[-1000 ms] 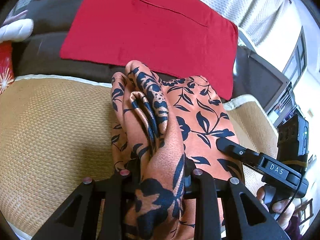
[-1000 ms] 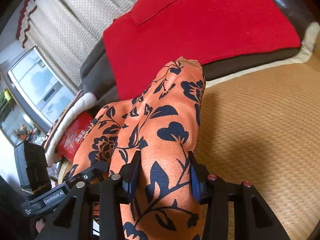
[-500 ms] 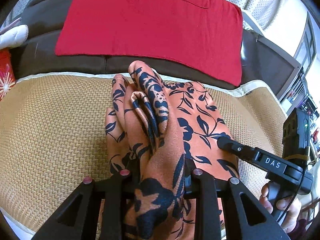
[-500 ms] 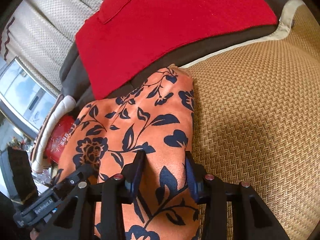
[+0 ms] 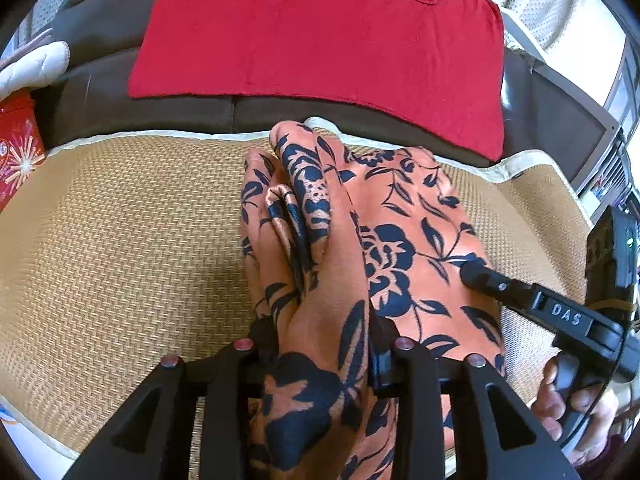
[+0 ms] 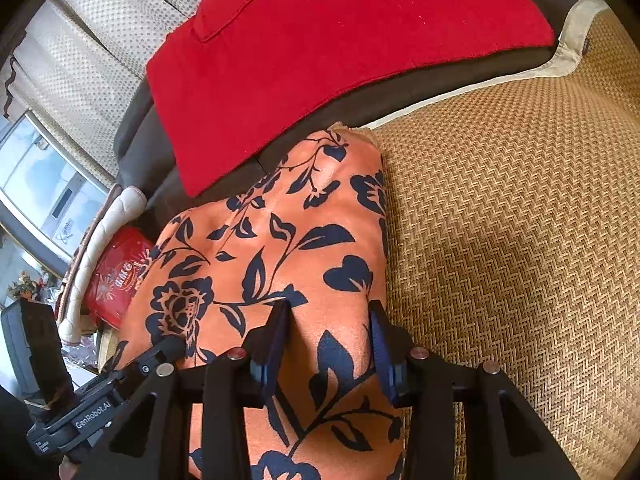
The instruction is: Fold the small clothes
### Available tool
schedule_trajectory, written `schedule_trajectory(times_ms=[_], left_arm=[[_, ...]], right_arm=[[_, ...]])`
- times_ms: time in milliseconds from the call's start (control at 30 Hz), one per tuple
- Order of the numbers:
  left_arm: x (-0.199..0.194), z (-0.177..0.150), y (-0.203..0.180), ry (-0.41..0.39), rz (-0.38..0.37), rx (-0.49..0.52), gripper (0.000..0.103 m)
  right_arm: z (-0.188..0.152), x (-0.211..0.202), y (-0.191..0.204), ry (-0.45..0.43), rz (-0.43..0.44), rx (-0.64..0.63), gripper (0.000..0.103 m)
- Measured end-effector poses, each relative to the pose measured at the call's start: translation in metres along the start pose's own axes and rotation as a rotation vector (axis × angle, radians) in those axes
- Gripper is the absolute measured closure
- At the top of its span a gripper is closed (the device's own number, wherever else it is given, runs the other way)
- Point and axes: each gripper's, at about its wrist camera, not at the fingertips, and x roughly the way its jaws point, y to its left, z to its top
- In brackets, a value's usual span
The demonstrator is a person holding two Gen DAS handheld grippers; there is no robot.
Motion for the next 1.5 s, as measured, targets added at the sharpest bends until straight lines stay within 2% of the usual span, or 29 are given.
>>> schedule_trajectory(times_ms=[100,133,333,467,567,667,767,800,867,933,1067,1167,1267,1300,1367,1500], left_arm=[[0.004,-0.003,0.005,0.02,0.06,0.013,0.04],[0.006,-0.004,0.009,0.024,0.07,0.008,0.035],[0.03,-0.013,0.036,0.077,0.051,-0.047,0.024],[0.028,-0.013,0.036,0.069,0.058,-0.024,0.023],[0.021,-0.007,0.04,0.059,0.042,-0.057,0.023],[0.005,0.0,0.042,-0.022,0.054,-0.058,0.023],[-0.013,0.008,0.04,-0.135,0.096,-0.01,0.023],[-0.014,0.01,0.038,-0.152,0.109,0.008,0.023],[-0.008,0.012,0.036,-0.134,0.123,0.032,0.023],[0.005,0.011,0.036,-0.078,0.132,0.041,0.023],[0.026,0.005,0.036,0.015,0.149,0.084,0.023],[0.029,0.004,0.042,0.02,0.126,0.073,0.023],[0.019,0.004,0.046,0.007,0.108,0.076,0.023],[0.014,0.002,0.049,-0.002,0.1,0.078,0.023],[0.006,0.0,0.051,-0.015,0.096,0.089,0.023],[0.001,-0.01,0.05,-0.017,0.096,0.113,0.023]], right_arm=[[0.002,0.004,0.003,0.009,-0.013,0.002,0.06],[0.001,0.007,0.005,0.012,-0.016,0.002,0.06],[-0.003,0.017,0.006,0.029,-0.047,-0.02,0.056],[0.0,0.02,0.006,0.042,-0.054,-0.013,0.055],[0.006,0.017,0.007,0.055,-0.061,0.005,0.054],[0.019,0.001,0.019,0.008,-0.061,-0.021,0.052],[0.037,-0.01,0.03,-0.068,-0.034,-0.051,0.052],[0.042,-0.009,0.032,-0.069,-0.032,-0.057,0.052],[0.055,0.001,0.039,-0.055,-0.03,-0.08,0.054],[0.069,0.019,0.043,-0.037,-0.033,-0.096,0.059],[0.088,0.059,0.041,0.021,-0.047,-0.041,0.061],[0.091,0.1,0.027,0.112,-0.111,0.018,0.064],[0.091,0.1,0.033,0.092,-0.118,0.011,0.064],[0.092,0.095,0.039,0.074,-0.109,-0.003,0.061],[0.092,0.087,0.053,0.053,-0.051,-0.038,0.061],[0.084,0.091,0.091,0.083,0.083,-0.116,0.061]])
